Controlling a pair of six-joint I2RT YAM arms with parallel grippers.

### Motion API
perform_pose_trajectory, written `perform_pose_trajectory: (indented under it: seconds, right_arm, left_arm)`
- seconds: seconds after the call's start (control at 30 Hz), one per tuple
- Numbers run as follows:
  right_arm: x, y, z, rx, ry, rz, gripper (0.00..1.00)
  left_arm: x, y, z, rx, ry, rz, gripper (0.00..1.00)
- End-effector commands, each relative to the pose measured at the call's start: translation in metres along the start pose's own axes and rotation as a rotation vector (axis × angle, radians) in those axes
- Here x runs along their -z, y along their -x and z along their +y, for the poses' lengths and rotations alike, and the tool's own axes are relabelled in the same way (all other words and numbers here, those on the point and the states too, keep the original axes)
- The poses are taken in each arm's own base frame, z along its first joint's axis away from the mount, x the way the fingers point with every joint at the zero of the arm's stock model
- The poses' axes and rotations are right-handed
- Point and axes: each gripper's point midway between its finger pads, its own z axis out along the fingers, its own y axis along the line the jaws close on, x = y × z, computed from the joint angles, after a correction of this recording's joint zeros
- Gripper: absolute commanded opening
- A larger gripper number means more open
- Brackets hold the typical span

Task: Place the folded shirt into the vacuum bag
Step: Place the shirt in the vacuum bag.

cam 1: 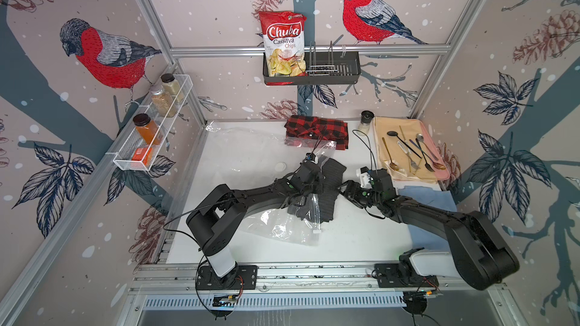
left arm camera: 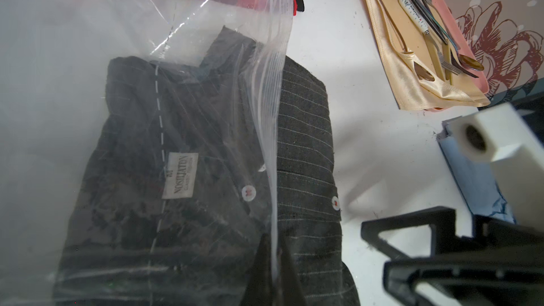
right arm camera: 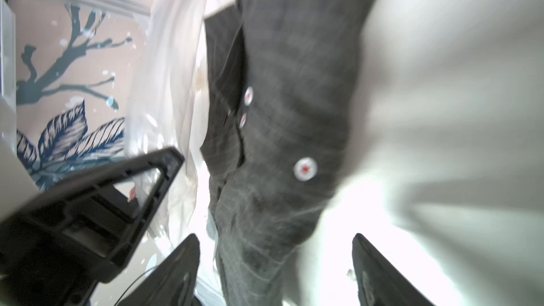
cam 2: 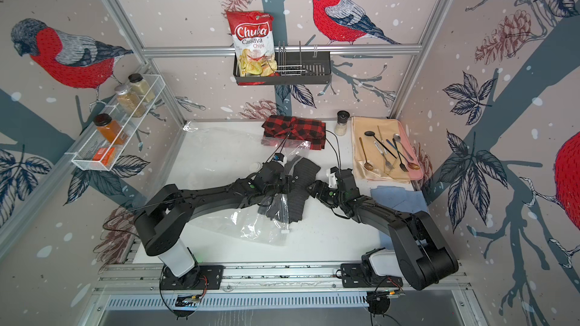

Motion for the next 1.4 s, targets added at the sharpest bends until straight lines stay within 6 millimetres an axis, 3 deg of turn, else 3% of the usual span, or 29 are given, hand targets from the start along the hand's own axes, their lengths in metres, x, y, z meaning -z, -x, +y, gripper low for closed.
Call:
perform_pose_trajectory:
  seconds: [0.0, 0.1, 0.2, 0.3, 0.4, 0.5, 0.7, 0.8, 0.9, 1.07, 1.23, 1.37]
  right_arm:
    - [0.006, 0.021, -0.006, 0.054, -0.015, -0.026, 0.81]
    - [-0.002, 0.053, -0.006, 0.075, 0.007, -0.056, 0.76]
    - [-0.021, 0.087, -0.01, 0.102, -0.011, -0.083, 0.67]
    - [-0.043, 0.108, -0.039, 0.06, -0.128, -0.069, 0.48]
    - [-0.048, 0.098, -0.059, 0.013, -0.17, -0.045, 0.37]
    - [-0.05, 0.069, -0.066, 0.015, -0.201, 0.011, 0.33]
    - [-0.057, 0.003, -0.055, 0.037, -0.217, 0.109, 0.2]
    - [-0.06, -0.015, -0.048, 0.039, -0.197, 0.124, 0.18]
    - [-0.064, -0.018, -0.035, 0.025, -0.119, 0.122, 0.18]
    - [-0.062, -0.007, 0.02, 0.011, 0.168, 0.101, 0.21]
    - [-0.049, 0.006, 0.067, 0.018, 0.399, 0.081, 0.33]
    - [-0.055, 0.004, 0.066, -0.005, 0.415, 0.106, 0.38]
  left_arm:
    - [0.0, 0.002, -0.001, 0.002, -0.005, -0.004, 0.0]
    - [0.002, 0.003, -0.001, -0.003, -0.002, -0.001, 0.0]
    - [0.007, 0.015, -0.009, -0.007, -0.016, -0.019, 0.0]
    - [0.011, 0.019, -0.011, -0.016, -0.018, -0.023, 0.0]
    - [0.014, 0.023, -0.01, -0.018, -0.005, -0.027, 0.0]
    - [0.013, 0.023, -0.009, -0.017, -0.007, -0.027, 0.0]
    - [0.008, 0.019, -0.009, -0.016, -0.016, -0.012, 0.0]
    - [0.008, 0.017, -0.009, -0.01, -0.022, -0.013, 0.0]
    - [0.006, 0.015, -0.01, -0.008, -0.031, -0.008, 0.0]
    - [0.007, 0.014, -0.013, -0.006, -0.046, 0.0, 0.0]
    - [0.012, 0.015, -0.013, -0.006, -0.052, -0.006, 0.0]
    - [0.015, 0.016, -0.016, -0.004, -0.064, -0.006, 0.0]
